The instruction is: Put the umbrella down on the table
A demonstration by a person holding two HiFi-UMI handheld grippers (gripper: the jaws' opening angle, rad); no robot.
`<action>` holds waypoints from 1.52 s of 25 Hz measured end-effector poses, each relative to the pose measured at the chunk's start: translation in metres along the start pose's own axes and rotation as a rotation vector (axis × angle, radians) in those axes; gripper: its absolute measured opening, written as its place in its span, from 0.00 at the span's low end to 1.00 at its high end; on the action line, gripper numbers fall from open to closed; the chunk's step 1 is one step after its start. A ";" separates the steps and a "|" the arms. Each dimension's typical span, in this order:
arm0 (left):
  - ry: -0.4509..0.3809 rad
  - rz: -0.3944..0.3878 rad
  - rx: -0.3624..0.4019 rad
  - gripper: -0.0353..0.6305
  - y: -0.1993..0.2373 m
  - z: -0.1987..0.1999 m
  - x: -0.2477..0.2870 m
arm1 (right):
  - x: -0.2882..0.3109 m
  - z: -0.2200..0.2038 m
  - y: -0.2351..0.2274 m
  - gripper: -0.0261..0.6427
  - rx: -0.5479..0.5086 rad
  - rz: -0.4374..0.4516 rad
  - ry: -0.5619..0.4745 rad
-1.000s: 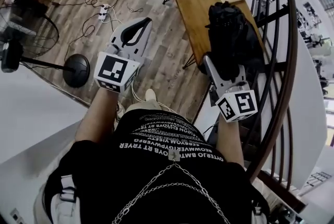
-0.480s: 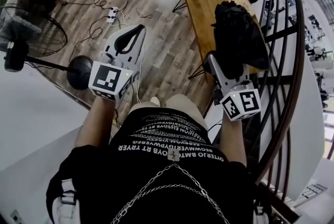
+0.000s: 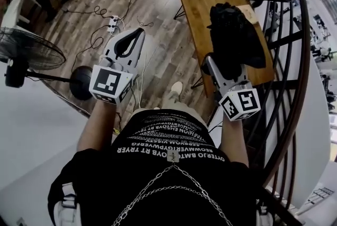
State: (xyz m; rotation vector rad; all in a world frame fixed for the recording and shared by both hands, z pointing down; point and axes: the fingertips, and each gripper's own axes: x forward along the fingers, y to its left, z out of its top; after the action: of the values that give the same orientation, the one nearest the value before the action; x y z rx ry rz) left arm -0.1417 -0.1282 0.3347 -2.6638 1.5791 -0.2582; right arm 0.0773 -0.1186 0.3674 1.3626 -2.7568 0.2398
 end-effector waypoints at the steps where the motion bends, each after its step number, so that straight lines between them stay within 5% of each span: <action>1: 0.001 -0.009 0.008 0.10 0.000 0.003 0.008 | 0.004 0.002 -0.007 0.44 0.004 -0.003 -0.004; 38: 0.075 -0.063 0.048 0.10 0.025 0.008 0.223 | 0.105 -0.006 -0.193 0.44 0.131 -0.035 0.027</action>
State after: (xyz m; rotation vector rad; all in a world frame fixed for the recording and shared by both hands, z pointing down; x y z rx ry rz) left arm -0.0570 -0.3353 0.3518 -2.7010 1.4896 -0.3974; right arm 0.1665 -0.3156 0.4084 1.4245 -2.7360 0.4411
